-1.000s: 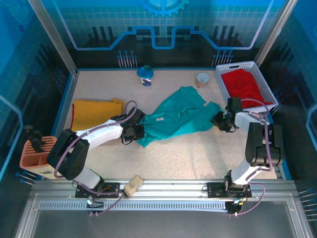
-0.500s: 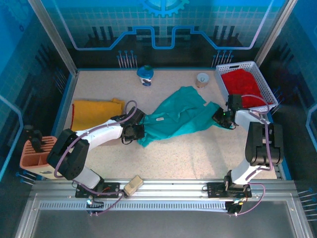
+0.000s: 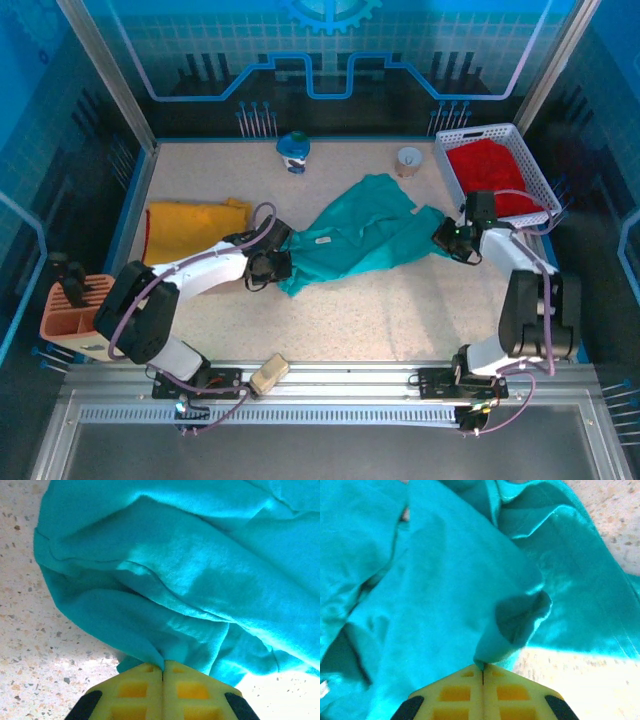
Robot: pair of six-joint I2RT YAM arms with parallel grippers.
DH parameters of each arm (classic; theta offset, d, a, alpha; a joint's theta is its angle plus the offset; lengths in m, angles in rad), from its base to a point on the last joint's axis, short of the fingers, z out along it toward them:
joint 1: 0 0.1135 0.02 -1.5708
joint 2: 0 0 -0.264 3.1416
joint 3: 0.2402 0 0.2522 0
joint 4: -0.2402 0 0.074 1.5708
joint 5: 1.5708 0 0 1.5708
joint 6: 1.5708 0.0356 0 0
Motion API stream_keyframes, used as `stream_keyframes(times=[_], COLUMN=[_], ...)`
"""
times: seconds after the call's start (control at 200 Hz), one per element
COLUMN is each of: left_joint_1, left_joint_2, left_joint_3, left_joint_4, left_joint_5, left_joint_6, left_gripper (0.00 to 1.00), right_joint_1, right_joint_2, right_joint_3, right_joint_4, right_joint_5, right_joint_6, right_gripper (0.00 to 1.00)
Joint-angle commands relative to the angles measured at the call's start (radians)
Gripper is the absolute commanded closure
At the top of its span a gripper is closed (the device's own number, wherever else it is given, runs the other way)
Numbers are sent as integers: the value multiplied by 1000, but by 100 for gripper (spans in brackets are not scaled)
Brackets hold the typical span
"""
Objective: Fold and stack the t-shirts
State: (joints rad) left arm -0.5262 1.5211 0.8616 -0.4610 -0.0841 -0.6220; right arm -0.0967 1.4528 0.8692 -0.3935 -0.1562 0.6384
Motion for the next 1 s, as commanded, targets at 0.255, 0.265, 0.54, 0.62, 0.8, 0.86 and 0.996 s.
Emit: stream_keyframes(times=[0.255,0.265,0.54,0.62,0.8,0.86,0.996], left_joint_1=[6,7,8,8,5,5,5], left_joint_2=[-290,-296,-534,-597,-691,-709,-715], left_joint_3=[50,48,-32,-55,-97,-110,-141], left_joint_4=[-266,-275,-445,-489,-563,-568,-591], left_joint_5=[43,44,42,41,50,65,35], left_joint_6=[16,16,-59,-89,-155,-181,-204], left_gripper=[100,100,100,100,100,100,96], right_joint_1=[-53,-56,-84,-86,-89,-88,-88], right_joint_2=[-436,-447,-672,-727,-806,-810,-825], right_joint_3=[-44,-48,-78,-112,-101,-96,-94], right_joint_4=[-405,-416,-656,-692,-818,-845,-887], right_joint_5=[1,-1,-22,-42,64,61,81], right_joint_6=[-26,-26,15,48,40,43,60], right_gripper=[100,100,100,100,100,100,100])
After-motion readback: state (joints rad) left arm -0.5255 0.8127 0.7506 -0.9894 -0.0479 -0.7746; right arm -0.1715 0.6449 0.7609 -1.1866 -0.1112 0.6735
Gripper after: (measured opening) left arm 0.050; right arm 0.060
